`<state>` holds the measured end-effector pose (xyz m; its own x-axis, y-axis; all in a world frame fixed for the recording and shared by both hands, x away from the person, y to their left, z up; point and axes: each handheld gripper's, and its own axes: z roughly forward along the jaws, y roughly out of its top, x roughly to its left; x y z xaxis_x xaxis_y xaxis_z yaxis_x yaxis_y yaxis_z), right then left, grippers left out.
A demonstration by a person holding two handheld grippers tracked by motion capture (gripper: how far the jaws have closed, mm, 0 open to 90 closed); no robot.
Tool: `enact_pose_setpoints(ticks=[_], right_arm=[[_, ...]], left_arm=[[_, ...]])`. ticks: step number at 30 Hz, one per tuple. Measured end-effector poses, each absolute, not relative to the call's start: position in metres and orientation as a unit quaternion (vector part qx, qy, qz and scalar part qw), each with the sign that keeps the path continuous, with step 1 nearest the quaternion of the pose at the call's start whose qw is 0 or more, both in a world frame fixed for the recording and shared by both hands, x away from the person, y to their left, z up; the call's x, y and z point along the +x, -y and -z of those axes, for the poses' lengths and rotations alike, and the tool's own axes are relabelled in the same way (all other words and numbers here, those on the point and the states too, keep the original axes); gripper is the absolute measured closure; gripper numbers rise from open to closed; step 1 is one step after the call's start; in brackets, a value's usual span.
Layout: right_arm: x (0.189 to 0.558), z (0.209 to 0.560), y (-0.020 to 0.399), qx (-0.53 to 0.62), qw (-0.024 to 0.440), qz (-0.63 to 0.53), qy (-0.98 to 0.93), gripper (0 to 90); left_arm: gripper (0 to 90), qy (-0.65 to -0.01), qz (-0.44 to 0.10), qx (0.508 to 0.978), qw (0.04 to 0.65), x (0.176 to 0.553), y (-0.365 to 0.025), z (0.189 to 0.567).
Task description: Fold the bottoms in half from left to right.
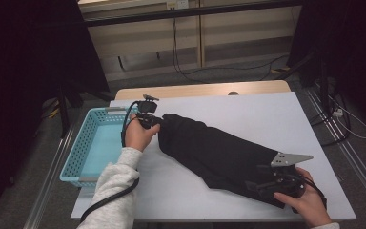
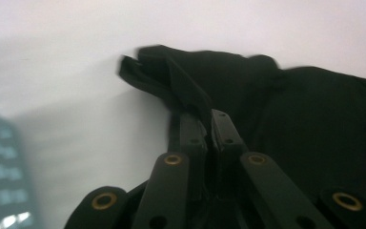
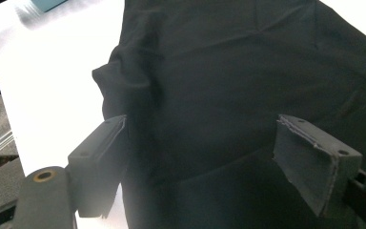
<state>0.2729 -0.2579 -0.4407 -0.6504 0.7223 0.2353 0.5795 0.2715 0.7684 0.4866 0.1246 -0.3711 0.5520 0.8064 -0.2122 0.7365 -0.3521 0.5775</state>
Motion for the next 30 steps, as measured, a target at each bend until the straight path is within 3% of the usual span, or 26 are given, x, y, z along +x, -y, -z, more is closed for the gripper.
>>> enact_pose_setpoints(ticks=[19,30], right_arm=[[0.273,0.442,0.256,0.407,0.078,-0.438,-0.798,20.6],[0.273,0.443,0.255,0.404,0.077,-0.435,-0.801,20.6]], left_arm=[[85.3,-0.397,0.010,0.849,0.349,0.442,-0.080,0.423],[85.2,-0.389,0.005,0.848,0.360,0.440,-0.075,0.421]])
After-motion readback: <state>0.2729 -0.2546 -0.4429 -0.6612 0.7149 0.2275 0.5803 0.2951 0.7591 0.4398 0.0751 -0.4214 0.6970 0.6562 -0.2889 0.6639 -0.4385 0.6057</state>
